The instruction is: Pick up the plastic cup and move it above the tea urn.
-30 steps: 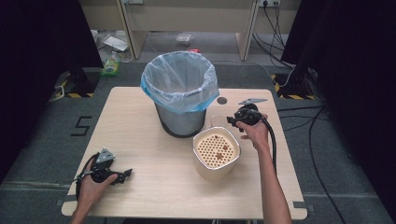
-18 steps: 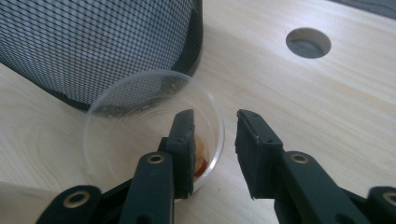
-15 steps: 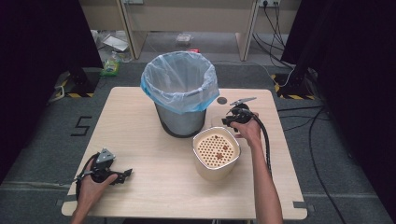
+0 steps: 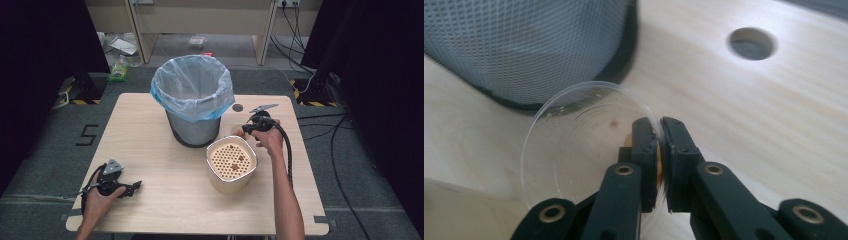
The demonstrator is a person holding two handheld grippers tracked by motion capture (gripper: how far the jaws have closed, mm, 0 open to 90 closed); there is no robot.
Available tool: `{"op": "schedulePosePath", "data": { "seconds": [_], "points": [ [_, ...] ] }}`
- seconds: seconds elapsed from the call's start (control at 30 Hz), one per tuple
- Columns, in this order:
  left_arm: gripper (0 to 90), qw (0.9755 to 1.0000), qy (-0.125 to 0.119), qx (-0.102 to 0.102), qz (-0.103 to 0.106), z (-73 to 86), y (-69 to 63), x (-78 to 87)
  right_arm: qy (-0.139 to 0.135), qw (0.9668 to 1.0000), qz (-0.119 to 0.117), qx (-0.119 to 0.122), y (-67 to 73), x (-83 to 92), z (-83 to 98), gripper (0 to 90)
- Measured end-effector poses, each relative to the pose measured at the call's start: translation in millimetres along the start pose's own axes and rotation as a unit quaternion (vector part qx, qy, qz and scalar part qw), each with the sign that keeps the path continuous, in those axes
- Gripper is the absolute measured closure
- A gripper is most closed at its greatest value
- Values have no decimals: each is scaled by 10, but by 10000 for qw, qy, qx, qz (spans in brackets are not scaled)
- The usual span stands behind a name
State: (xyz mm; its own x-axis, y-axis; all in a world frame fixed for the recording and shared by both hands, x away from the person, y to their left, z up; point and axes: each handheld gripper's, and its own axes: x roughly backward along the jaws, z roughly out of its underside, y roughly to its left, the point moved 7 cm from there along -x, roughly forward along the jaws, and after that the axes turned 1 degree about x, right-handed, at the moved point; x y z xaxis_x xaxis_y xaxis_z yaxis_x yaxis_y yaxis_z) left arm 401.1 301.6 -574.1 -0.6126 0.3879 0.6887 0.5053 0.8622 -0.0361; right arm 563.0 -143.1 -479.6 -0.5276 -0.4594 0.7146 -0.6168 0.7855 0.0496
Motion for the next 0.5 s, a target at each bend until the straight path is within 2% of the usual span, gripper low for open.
{"op": "schedulePosePath", "data": {
  "seconds": [0.07,0.3,0.5],
  "points": [
    [0,10000,0,0,0,0,0,0,-99,9999,54,-70,-41,61,-8,862],
    [0,10000,0,1,-1,0,0,0,-404,9986,354,-20,-155,272,-61,865],
    [0,10000,1,-1,0,0,0,0,-440,9979,482,8,-193,367,-60,864]
  ]
}}
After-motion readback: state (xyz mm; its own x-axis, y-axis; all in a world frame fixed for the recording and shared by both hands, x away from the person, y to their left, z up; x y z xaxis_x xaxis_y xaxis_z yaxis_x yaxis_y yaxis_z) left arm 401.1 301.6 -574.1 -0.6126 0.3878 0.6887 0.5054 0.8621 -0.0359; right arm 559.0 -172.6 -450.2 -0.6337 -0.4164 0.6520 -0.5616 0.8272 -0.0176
